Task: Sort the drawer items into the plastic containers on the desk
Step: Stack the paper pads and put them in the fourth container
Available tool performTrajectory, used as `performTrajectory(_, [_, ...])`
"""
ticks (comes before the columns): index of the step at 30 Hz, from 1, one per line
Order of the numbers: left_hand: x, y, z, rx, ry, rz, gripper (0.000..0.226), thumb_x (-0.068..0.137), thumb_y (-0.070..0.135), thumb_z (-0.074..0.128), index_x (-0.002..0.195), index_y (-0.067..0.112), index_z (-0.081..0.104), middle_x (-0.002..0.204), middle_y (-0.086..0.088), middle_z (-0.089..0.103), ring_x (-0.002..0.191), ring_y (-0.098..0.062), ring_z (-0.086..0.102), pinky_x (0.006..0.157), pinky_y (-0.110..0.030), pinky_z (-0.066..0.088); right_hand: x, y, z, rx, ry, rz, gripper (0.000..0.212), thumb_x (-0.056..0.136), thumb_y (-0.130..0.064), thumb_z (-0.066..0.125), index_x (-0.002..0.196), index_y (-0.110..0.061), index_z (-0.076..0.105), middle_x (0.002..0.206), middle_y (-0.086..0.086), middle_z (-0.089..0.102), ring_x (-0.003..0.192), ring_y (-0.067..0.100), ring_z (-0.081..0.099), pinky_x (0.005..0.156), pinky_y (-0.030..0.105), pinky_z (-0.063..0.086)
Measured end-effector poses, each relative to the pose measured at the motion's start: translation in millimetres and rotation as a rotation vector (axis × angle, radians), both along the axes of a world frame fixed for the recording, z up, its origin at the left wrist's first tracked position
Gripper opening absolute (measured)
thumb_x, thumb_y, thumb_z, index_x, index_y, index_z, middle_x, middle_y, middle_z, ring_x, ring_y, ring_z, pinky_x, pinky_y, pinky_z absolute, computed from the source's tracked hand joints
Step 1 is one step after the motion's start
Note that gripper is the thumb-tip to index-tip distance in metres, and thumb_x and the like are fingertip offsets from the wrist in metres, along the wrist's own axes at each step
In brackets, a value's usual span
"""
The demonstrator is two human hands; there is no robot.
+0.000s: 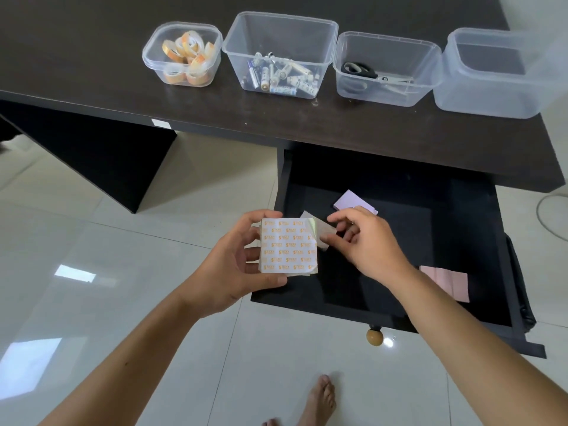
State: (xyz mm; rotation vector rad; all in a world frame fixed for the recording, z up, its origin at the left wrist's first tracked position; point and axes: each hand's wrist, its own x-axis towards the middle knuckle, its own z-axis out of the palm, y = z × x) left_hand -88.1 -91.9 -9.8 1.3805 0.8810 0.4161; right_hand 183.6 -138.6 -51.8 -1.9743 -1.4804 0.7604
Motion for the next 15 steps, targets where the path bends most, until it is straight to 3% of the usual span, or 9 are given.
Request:
performTrajectory(2, [-2.1,0.3,-1.2,0.002,0.011,-0.008,0.086,0.078,-0.010,0.085,0.142,0.034,0.047,0.133,0.004,0.065,0.122,-0.021,0.069,0.096,-0.039,0.062,1.2,6.1,-9.2,-0.099,-0.104,0.029,0.051,0.083,-0.044,0.089,0.127,-0.026,0.069,0.105,-0.011,0.060,0.080,0.009,0.062,0.078,0.031,0.056])
performTrajectory(5, [-3.5,1.6,-2.4,-0.005,0.009,-0.006,0.086,0.078,-0.010,0.085,0.142,0.033,0.047,0.133,0.003,0.066,0.122,-0.024,0.070,0.095,-0.038,0.062,-0.3,11.0,-15.5,-0.191,-0.173,0.040,0.061,0.082,-0.048,0.089,0.133,-0.024,0.065,0.112,-0.011,0.052,0.089,0.011,0.056,0.081,0.029,0.047])
performTrajectory(11, [-1.7,2.4,-4.5,-0.001,0.028,-0.020,0.087,0.078,-0.008,0.085,0.143,0.035,0.046,0.135,0.002,0.065,0.123,-0.023,0.069,0.096,-0.037,0.062,1.2,10.1,-16.9,-0.175,-0.077,0.010,0.044,0.080,-0.036,0.092,0.112,-0.026,0.064,0.106,-0.011,0.058,0.080,0.005,0.054,0.069,0.024,0.045])
performTrajectory(15, [-1.3,4.8,-2.9,-0.008,0.032,-0.038,0.087,0.079,-0.007,0.086,0.142,0.037,0.046,0.135,0.001,0.064,0.123,-0.023,0.069,0.095,-0.036,0.062,8.9,3.4,-11.8,-0.152,0.075,-0.050,0.030,0.092,-0.025,0.083,0.104,-0.029,0.056,0.093,-0.002,0.067,0.080,0.017,0.064,0.071,0.029,0.054])
